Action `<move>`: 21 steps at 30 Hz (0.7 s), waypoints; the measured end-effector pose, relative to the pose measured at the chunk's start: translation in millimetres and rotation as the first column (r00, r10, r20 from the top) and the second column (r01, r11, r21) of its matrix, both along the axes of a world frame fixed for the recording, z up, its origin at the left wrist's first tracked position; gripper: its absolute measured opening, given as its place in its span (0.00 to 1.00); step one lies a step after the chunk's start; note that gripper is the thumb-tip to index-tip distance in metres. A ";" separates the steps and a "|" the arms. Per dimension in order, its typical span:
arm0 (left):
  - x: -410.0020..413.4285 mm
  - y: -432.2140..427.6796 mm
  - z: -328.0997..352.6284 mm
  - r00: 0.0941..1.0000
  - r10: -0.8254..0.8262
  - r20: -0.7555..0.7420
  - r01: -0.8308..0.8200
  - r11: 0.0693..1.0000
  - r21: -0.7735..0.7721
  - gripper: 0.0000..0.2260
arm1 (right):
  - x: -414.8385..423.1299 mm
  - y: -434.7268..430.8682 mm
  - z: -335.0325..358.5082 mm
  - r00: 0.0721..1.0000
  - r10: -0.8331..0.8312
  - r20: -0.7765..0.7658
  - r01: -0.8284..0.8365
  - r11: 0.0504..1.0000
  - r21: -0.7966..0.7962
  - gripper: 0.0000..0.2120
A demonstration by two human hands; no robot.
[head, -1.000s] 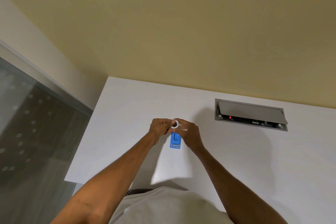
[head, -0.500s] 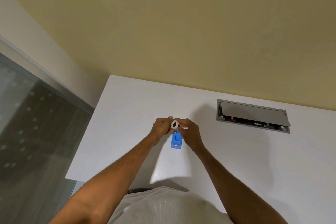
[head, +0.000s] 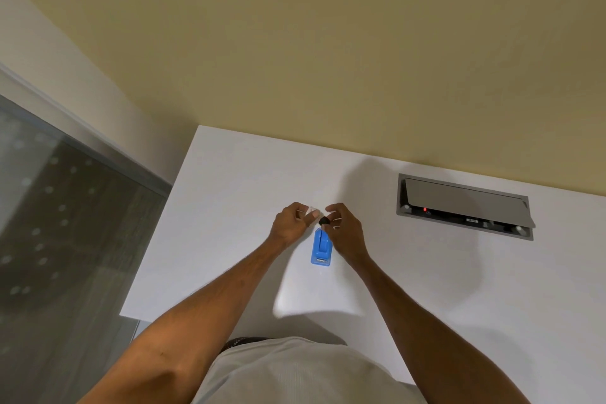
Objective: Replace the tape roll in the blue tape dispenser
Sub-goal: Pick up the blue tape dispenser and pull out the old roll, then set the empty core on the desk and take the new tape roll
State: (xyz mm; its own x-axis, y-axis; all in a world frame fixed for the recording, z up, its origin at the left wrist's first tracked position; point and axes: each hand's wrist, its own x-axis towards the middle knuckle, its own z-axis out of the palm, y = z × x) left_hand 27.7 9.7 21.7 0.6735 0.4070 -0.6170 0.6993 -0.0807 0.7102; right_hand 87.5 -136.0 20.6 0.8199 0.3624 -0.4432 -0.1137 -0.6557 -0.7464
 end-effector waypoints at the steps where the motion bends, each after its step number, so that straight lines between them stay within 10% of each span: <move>1: -1.1 5.1 -1.6 0.999 -0.040 -0.012 0.041 0.997 0.069 0.19 | 1.9 0.6 -1.4 1.000 -0.012 -0.011 0.012 1.000 -0.007 0.14; 21: -15.0 35.1 -55.7 0.834 -0.404 -0.377 0.544 0.715 0.439 0.20 | 20.1 22.3 -38.3 0.998 0.061 -0.014 -0.062 0.991 -0.122 0.06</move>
